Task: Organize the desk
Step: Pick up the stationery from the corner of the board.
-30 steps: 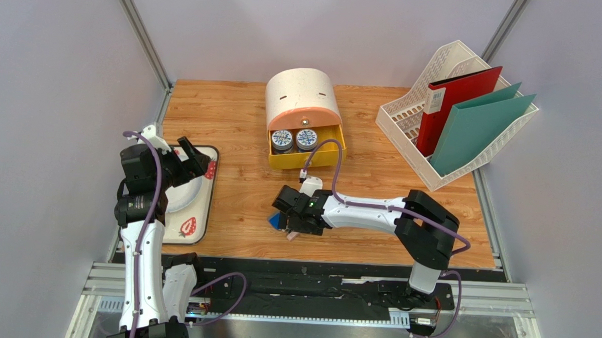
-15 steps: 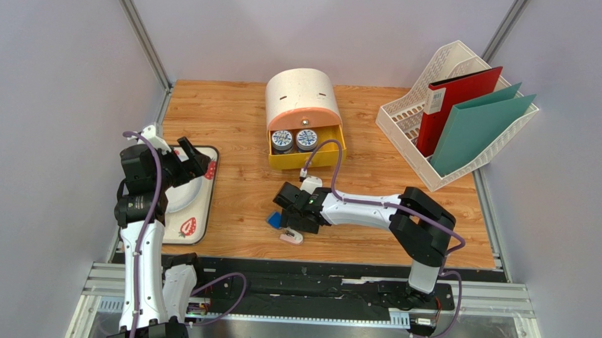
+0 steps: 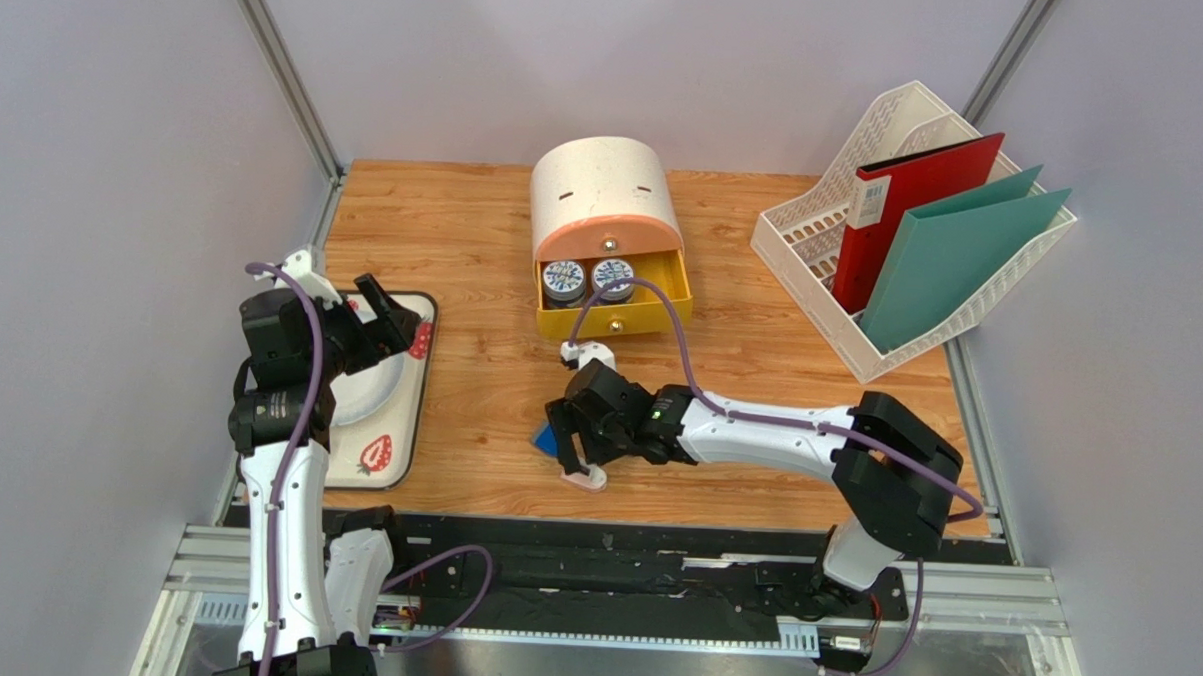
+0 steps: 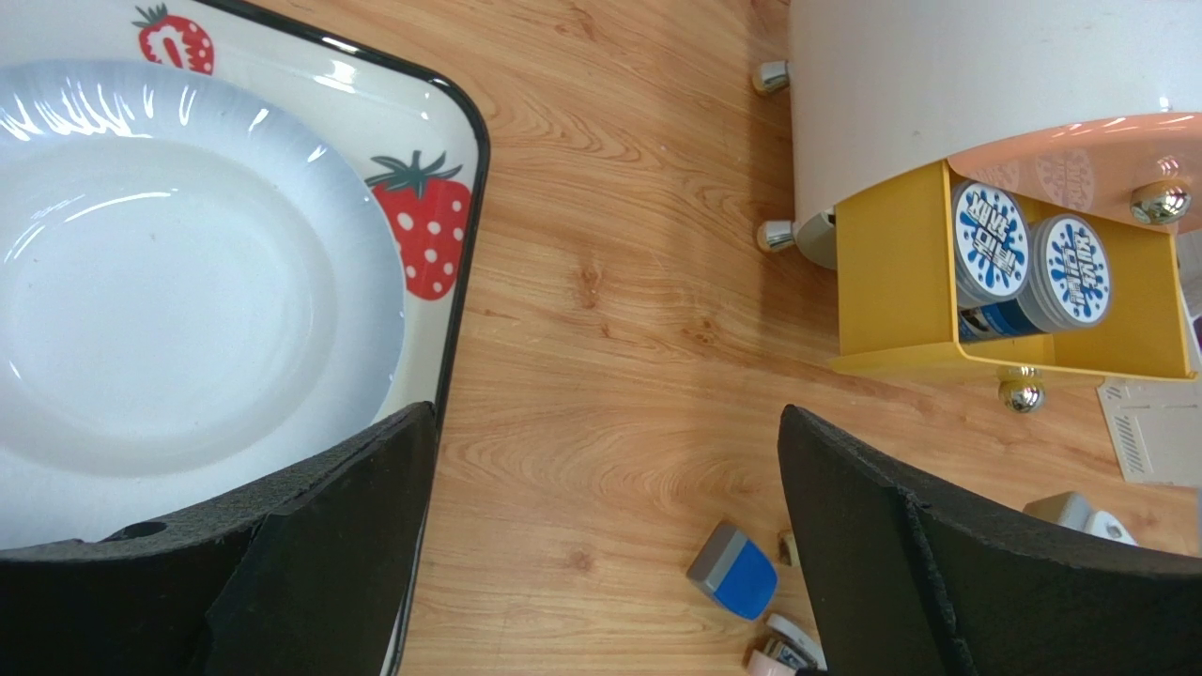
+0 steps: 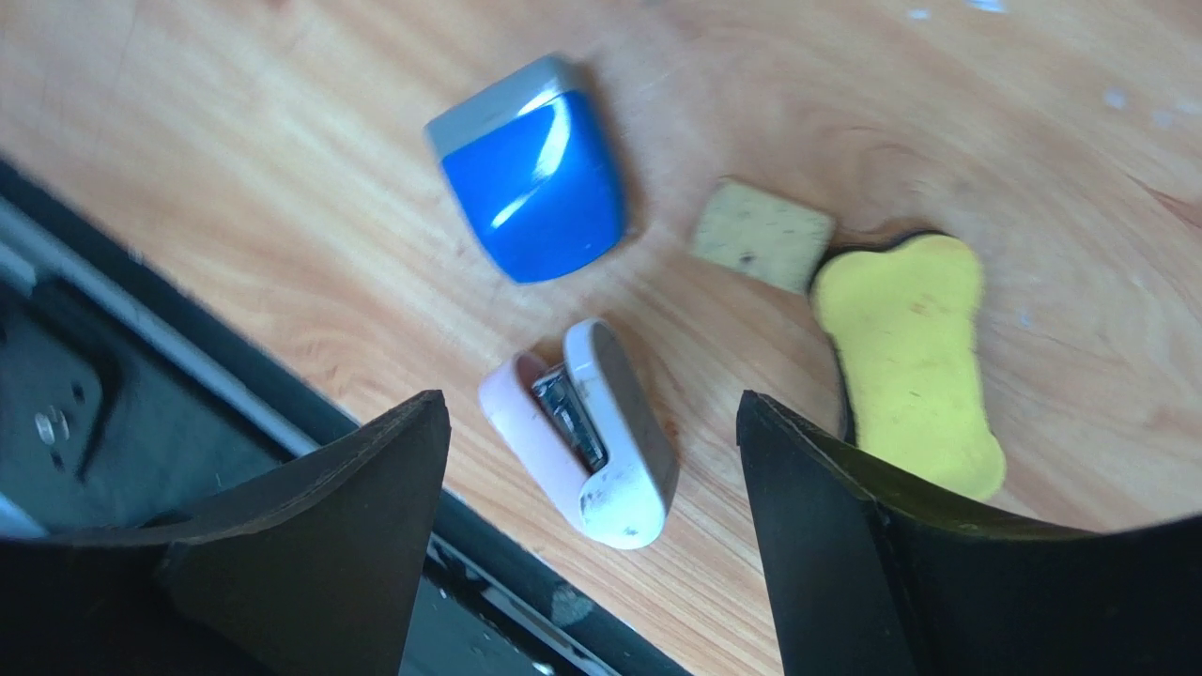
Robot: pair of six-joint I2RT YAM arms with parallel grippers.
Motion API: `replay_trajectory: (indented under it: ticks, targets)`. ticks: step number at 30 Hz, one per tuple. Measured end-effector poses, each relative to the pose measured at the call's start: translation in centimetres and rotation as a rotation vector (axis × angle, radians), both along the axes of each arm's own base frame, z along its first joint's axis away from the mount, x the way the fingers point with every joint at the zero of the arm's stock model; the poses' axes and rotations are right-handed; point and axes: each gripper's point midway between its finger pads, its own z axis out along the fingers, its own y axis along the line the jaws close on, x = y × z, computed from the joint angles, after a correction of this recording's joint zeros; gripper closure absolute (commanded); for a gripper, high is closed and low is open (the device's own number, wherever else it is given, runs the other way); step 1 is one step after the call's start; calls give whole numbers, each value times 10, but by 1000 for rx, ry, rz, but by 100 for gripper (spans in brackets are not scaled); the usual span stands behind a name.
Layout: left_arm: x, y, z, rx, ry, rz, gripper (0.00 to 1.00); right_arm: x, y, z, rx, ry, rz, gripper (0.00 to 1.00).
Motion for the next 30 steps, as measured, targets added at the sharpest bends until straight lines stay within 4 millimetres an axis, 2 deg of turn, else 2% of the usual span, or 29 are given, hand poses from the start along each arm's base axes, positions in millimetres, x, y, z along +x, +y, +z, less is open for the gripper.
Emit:
replay_trajectory:
  ticks: [4,13,24,30]
  targets:
    - [0,0,0,0,0,0,1,-13,0,-6,-24,-19,194,21]
    - [0,1,0,2,1,4,1,-16,-8,-14,-100,-78,384,25]
    - [1,1,-1,2,4,5,1,-26,-5,-26,-131,-77,449,29]
    - [1,1,-1,2,5,6,1,-21,-10,-35,-198,-113,411,32]
